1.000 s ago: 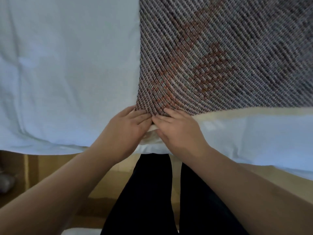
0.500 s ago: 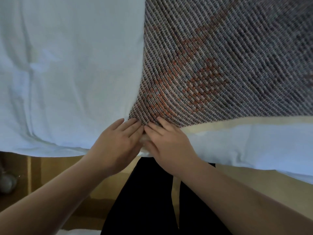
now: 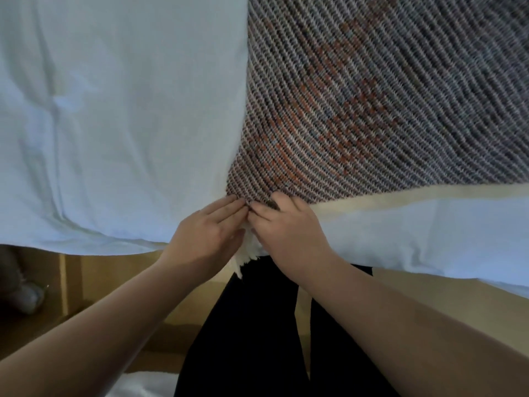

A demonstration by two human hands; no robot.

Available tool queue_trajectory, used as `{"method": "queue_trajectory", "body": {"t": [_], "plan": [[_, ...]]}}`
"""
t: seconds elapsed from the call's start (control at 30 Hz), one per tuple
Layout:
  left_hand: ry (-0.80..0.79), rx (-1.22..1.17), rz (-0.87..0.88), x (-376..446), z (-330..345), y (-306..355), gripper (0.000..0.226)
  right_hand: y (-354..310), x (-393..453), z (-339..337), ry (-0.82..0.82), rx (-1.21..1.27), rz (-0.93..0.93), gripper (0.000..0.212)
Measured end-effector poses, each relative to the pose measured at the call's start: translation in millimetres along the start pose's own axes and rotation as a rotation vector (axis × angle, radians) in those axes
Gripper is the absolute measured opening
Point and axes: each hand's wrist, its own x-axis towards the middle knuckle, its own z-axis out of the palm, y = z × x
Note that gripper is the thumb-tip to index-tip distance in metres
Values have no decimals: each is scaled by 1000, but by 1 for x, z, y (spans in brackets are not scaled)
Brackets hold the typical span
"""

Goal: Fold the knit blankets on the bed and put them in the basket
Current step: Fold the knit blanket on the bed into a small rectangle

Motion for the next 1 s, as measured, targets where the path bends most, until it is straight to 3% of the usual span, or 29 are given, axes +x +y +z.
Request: {"method": "queue_trajectory", "body": {"t": [0.13, 0.2, 0.43, 0.6, 0.73, 0.83, 1.0], "plan": [[159, -46, -97, 3, 6, 1, 22, 1, 6, 7, 29, 35, 65, 11], [167, -98, -208, 3, 6, 1, 19, 1, 12, 8, -21, 139, 111, 22], [-98, 18, 86, -50, 9, -15, 19, -30, -4, 12, -265, 287, 106, 20], [-247, 99, 63, -85, 9, -17, 16, -61, -5, 21, -416, 378, 80, 24], [-203, 81, -28, -66, 4, -10, 19, -52, 0, 21, -282, 364, 131, 10], [-83, 38, -22, -38, -5, 8, 13, -33, -8, 5, -158, 373, 163, 31], [104, -13, 140, 25, -12, 63, 15, 22, -39, -46, 111, 277, 272, 31]]}}
